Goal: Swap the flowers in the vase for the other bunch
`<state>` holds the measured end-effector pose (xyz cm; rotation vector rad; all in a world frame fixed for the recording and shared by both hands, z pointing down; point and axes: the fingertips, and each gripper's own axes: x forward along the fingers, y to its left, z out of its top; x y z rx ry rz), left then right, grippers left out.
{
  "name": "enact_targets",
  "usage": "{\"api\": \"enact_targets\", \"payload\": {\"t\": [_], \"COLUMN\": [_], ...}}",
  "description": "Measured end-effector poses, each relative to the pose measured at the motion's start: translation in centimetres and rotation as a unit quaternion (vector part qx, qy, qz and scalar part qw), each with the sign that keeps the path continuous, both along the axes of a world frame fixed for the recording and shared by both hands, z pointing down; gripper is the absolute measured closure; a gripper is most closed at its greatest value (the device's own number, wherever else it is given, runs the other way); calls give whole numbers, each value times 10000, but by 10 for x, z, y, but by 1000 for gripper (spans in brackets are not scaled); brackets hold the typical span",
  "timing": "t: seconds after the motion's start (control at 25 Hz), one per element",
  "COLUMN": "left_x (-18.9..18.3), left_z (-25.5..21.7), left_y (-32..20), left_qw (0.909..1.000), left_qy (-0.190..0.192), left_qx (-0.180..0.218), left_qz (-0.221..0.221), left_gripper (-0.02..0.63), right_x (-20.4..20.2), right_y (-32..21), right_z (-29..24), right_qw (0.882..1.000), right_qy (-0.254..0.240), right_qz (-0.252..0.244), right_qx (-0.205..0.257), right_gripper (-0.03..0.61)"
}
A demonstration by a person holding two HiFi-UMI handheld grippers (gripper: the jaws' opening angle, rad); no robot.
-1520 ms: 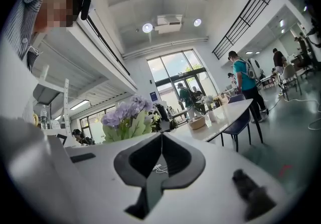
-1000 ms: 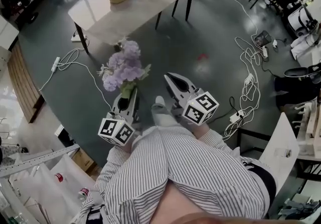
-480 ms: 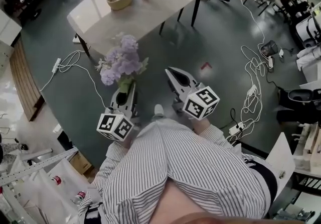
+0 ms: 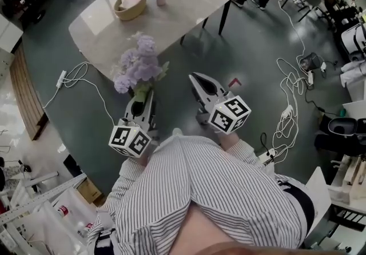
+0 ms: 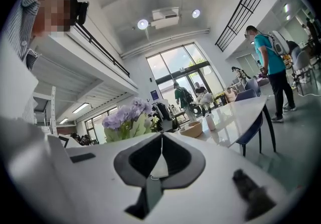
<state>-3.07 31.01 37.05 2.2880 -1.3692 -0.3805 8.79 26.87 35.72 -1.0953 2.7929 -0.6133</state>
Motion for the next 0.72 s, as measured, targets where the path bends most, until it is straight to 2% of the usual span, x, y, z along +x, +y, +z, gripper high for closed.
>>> {"api": "enact_targets", "payload": {"t": [0.32, 0.72], "left_x": [8, 15], "left_z": [0, 13], "left_y": [-51, -69], "left_qw": [9999, 9993], "left_qy": [-1, -21], "left_qx": [-79, -365], "left_qz": [-104, -66], "left_gripper": [566, 566], "right_x": [9, 17], "right_y": [-56, -72], "right_z": [-2, 16], "right_qw": [10000, 9996], "right_qy": [-26, -11], "right_qz": [-67, -43], "right_qx": [-48, -293], "right_gripper": [561, 561]}}
